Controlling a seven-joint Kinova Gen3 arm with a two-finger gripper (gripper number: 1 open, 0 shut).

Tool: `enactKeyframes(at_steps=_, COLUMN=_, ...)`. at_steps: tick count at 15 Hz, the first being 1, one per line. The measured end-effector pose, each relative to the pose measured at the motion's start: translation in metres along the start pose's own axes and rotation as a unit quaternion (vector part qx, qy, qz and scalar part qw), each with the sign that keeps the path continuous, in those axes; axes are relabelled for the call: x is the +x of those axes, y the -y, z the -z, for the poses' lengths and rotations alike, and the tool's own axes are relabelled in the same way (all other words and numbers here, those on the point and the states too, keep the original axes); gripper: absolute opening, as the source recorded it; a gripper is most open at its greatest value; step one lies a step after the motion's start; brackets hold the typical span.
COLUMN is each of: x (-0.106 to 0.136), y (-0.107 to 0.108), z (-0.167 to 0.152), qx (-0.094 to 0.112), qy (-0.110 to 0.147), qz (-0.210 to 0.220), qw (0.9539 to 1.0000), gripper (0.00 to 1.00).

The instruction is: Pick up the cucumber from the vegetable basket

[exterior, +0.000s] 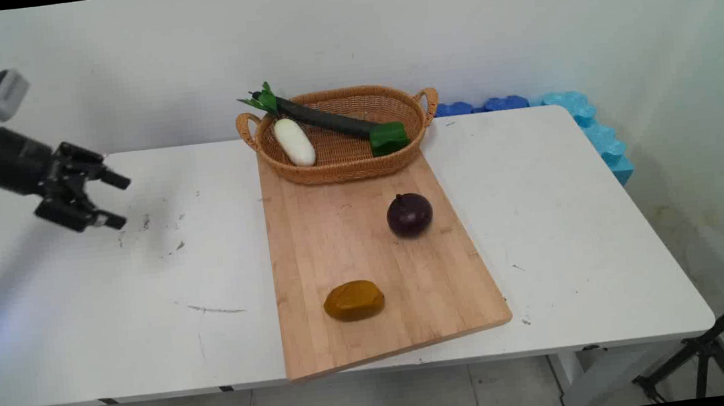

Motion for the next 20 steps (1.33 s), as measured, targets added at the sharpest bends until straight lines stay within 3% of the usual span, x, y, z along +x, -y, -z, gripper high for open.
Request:
enactKeyframes(at_steps=9, x=0.074, y=0.014, z=-0.043, qx=0.025, qy=-0.015, qz=0.015, qw=0.9995, gripper=1.0)
enactKeyframes(at_steps=14, x=0.132, y=0.036, z=-0.084, qx=0.044, qy=-0.022, qz=-0.006, qw=0.9988, gripper=1.0)
enactKeyframes(at_steps=20, x=0.179, y=0.064, z=-0.126, qx=0.068, qy=-0.016, qz=-0.04, qw=0.9968, gripper=1.0)
